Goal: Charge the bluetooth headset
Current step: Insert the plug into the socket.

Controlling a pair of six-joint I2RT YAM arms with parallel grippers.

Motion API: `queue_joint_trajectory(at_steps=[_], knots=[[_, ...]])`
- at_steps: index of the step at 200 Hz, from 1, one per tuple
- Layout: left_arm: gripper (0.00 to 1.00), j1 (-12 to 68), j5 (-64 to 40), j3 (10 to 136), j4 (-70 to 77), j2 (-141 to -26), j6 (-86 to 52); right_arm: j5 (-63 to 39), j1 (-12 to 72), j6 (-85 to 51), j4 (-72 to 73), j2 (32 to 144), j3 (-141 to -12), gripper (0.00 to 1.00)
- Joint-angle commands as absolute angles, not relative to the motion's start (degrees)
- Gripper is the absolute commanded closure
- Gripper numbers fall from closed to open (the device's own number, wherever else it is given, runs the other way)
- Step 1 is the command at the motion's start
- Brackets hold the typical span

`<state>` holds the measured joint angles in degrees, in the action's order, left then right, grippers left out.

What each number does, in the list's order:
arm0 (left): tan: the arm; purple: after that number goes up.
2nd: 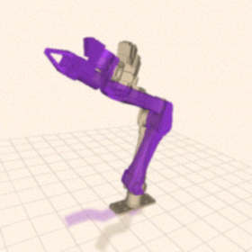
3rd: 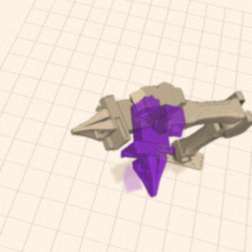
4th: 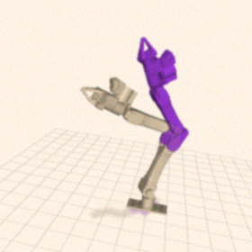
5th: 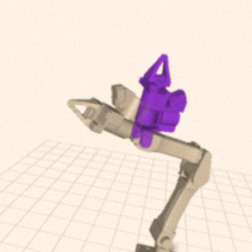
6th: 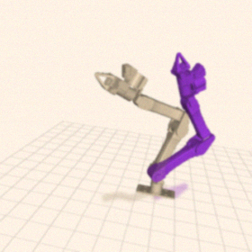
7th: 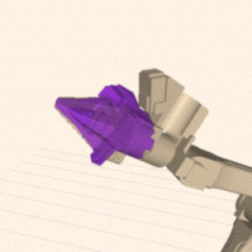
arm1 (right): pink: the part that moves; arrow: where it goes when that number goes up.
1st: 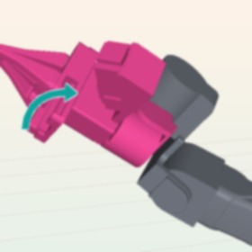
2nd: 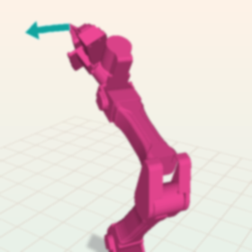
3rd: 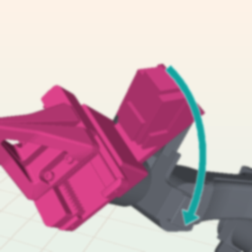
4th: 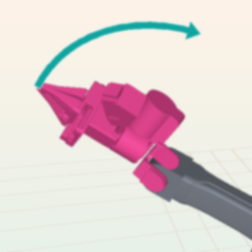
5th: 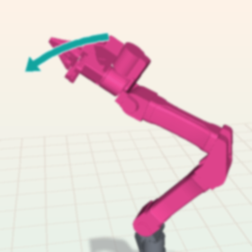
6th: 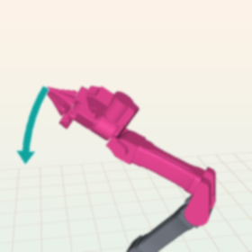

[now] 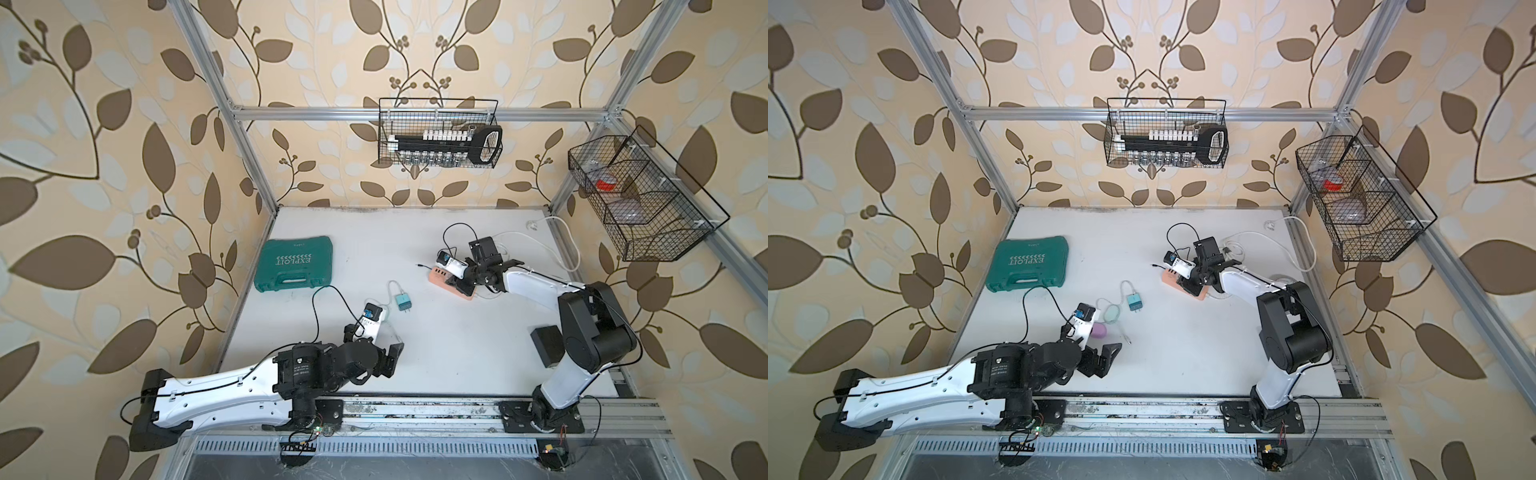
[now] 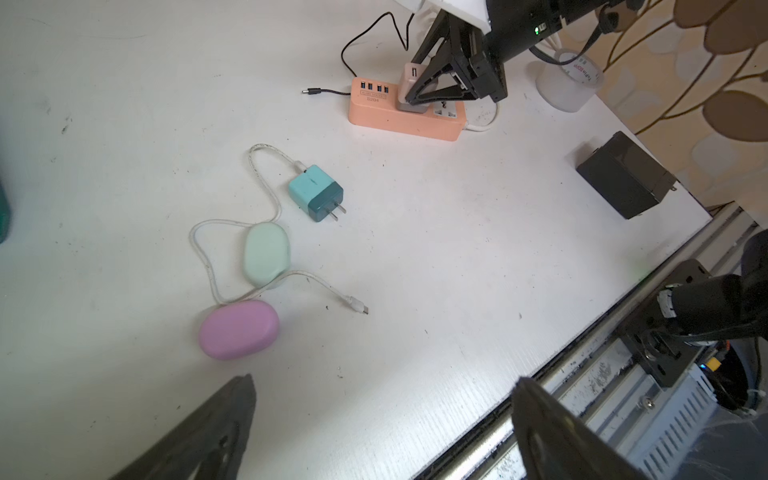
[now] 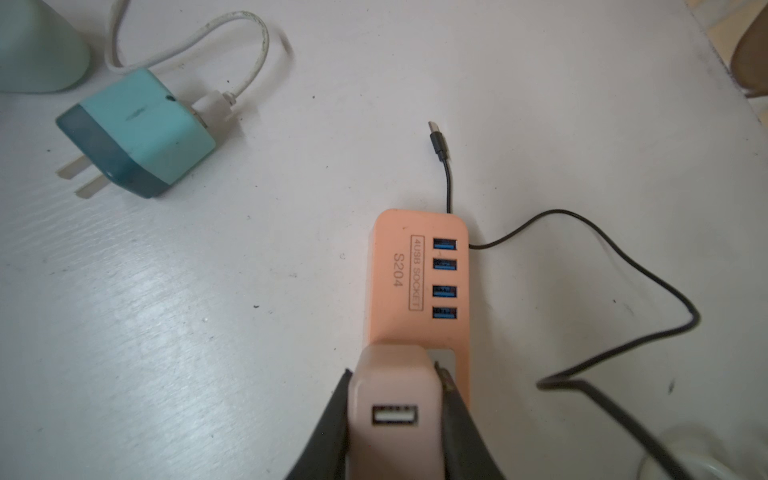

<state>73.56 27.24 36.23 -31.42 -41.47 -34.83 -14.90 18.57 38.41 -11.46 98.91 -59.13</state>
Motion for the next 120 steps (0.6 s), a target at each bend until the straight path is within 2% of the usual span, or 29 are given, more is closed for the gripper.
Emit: queue_joint_trajectory(at_steps=[1, 39, 120], knots=[[0.02, 74.00, 27.95, 36.86, -30.52, -41.58, -34.18, -11.26, 17.06, 37.51, -17.61, 102.53, -57.06, 0.90], [0.02, 74.00, 28.38, 36.47, -31.15, -40.59, -35.37, -9.87, 18.43, 39.02, -20.26, 106.12, -58.78, 0.90], [0.02, 73.98, 28.83, 37.00, -32.08, -39.29, -33.46, -10.81, 17.74, 36.01, -23.88, 105.86, -59.05, 0.88]])
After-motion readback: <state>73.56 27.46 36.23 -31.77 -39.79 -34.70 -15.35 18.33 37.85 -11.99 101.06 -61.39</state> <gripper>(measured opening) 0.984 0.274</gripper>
